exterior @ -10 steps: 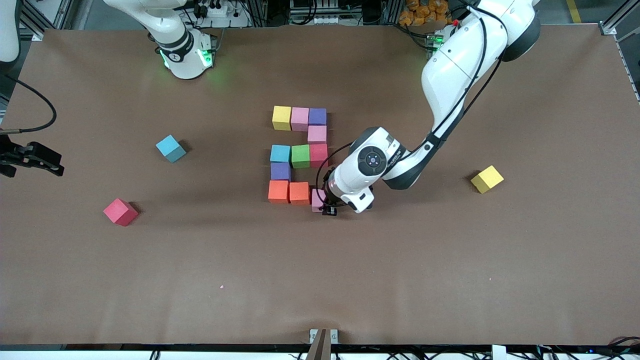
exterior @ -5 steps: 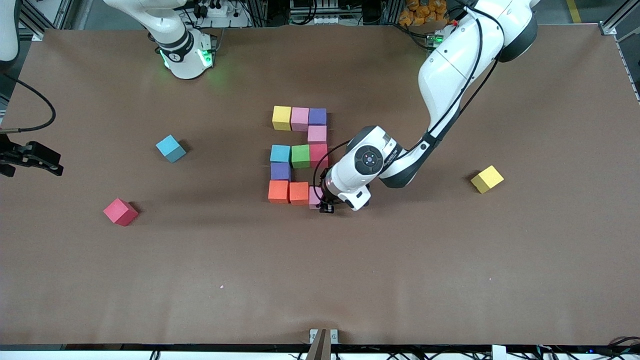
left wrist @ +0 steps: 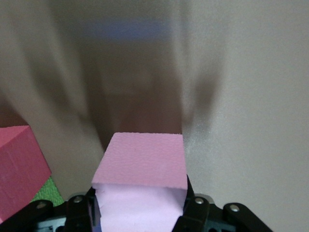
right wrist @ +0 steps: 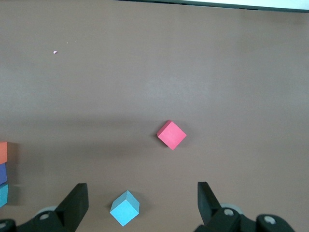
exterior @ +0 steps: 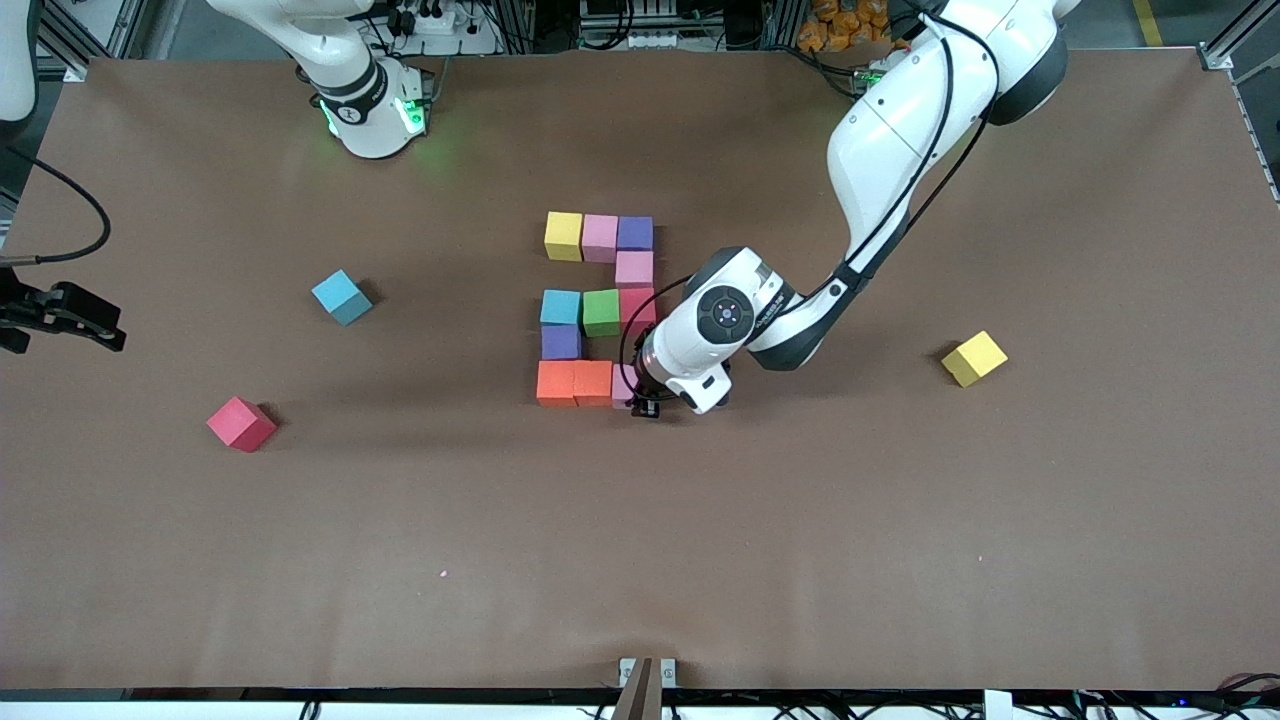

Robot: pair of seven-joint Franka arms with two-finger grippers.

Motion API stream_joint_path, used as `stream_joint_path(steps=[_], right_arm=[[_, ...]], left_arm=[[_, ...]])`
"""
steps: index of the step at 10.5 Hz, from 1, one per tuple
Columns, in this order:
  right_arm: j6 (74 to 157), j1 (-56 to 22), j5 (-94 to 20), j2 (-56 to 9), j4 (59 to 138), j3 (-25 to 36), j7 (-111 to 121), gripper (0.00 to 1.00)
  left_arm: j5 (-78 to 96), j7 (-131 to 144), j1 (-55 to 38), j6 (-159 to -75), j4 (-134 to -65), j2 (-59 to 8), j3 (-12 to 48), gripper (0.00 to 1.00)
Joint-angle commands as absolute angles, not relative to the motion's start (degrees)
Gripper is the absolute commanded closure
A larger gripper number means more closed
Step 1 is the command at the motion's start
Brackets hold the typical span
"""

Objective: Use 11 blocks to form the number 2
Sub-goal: 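Lower the pink block beside the orange blocks and open the left gripper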

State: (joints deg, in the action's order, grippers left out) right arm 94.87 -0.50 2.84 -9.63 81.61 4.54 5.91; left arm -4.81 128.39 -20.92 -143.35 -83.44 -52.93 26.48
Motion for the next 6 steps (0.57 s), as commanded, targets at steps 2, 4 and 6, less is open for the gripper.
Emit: stream_joint_path(steps=[2,4,6], right_arm=[[94.0,0.0,1.9,-9.1,81.2,4.4,6.2,0.0],[94.0,-0.1,1.9,-9.1,81.2,4.4,6.2,0.0],[94.0,-0.1,1.9,-9.1,81.2,4.3,6.2,0.0]], left_arm=[[-3.3,128.5,-21.3,-142.8,-84.6,-51.9,25.8,0.0],[-3.3,128.5,-20.6,-138.7,-84.6,-50.9,26.3,0.0],[-2.6,128.6,-19.3,-134.8,-84.6,-49.1,27.4,0.0]])
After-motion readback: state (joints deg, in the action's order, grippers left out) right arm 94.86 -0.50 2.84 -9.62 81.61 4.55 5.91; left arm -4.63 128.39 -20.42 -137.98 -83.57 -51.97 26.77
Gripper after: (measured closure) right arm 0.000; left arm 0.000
